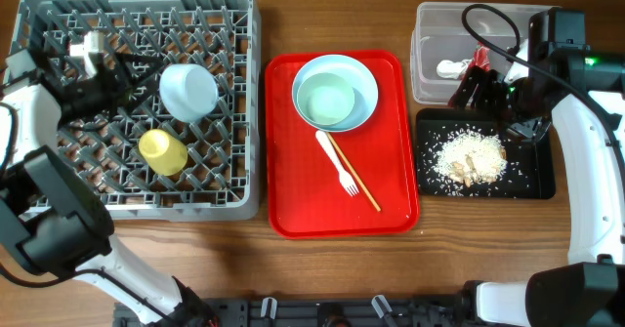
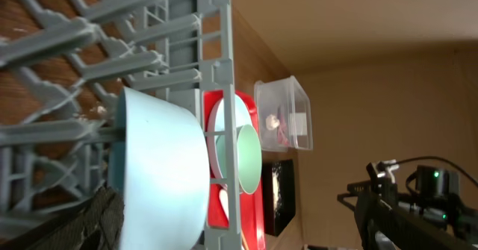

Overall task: Sort waste into correct bins and load items into the dishwasher rack
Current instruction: 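Place the blue saucer upright in the dish rack with the left gripper, then grasp the green bowl on the plate with the left gripper, then place the green bowl into the dish rack with the left gripper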

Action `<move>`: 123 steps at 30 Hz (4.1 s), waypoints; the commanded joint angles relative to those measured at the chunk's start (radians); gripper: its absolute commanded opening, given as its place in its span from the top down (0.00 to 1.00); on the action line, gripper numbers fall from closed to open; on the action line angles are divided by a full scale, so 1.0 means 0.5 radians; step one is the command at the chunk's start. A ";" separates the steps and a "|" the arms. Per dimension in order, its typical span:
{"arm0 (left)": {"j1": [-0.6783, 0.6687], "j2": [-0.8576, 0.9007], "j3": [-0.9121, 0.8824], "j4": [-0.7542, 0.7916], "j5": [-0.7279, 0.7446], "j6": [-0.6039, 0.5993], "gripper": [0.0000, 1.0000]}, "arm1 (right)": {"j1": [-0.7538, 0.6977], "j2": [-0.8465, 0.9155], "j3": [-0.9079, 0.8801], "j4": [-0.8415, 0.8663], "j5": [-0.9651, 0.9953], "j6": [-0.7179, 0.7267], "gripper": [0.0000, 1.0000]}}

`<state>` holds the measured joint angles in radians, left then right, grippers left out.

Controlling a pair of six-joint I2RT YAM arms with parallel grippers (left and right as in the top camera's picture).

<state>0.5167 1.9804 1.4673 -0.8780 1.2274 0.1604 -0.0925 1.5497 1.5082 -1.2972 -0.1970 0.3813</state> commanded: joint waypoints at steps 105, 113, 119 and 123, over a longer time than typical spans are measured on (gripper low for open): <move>-0.186 0.388 0.021 2.182 0.151 -1.492 0.14 | 0.008 -0.044 0.039 -0.092 0.034 0.031 0.01; 0.011 0.300 0.021 2.199 0.199 -1.656 0.00 | 0.009 -0.044 0.039 -0.104 0.034 0.022 0.01; -0.105 -0.058 0.021 1.805 0.009 -1.611 0.00 | 0.008 -0.044 0.039 -0.102 0.034 0.027 0.00; -0.405 -0.331 0.021 1.145 -0.520 -1.154 0.00 | 0.008 -0.044 0.039 -0.104 0.035 0.020 0.00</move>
<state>0.4248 1.9209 1.4818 -0.1535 1.1847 -0.6079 -0.0925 1.5497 1.5101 -1.3476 -0.1970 0.3817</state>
